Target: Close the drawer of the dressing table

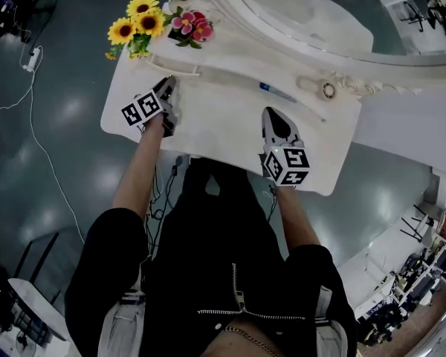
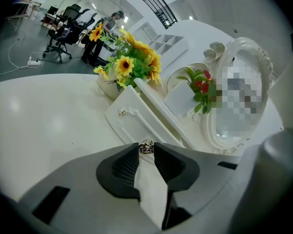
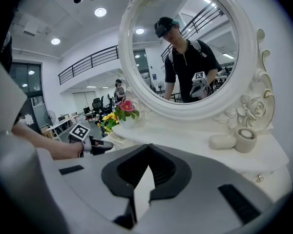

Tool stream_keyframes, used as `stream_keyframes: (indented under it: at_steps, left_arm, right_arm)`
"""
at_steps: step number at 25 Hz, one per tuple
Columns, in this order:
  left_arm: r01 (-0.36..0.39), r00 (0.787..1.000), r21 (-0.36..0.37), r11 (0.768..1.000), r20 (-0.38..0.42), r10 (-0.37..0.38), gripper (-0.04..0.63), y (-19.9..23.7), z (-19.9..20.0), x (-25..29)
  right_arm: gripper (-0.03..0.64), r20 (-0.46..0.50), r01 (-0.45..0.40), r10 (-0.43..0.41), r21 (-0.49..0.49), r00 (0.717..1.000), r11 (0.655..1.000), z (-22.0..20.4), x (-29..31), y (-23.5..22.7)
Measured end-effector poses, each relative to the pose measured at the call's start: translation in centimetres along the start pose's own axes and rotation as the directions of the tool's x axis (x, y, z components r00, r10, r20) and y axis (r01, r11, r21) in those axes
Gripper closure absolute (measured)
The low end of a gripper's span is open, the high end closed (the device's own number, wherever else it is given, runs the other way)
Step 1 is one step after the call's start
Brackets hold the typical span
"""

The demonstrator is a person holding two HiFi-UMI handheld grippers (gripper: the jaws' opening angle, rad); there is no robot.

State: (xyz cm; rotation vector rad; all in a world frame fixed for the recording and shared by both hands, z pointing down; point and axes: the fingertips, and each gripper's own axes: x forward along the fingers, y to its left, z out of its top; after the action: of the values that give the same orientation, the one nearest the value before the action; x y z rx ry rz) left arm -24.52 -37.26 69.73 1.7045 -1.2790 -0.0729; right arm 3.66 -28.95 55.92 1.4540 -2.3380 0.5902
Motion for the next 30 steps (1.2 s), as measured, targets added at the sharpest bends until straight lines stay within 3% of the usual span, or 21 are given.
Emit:
stream_keyframes:
  at_steps: [30]
  left_arm:
    - [0.009,1.0,-0.007,1.0,-0.003,-0.009,0.486,-0.6,2.6,4.0]
  right_arm:
    - [0.611,-0.004,0.028,-0.028,0.031,1.0,0.999,0.4,0.2,-2.0]
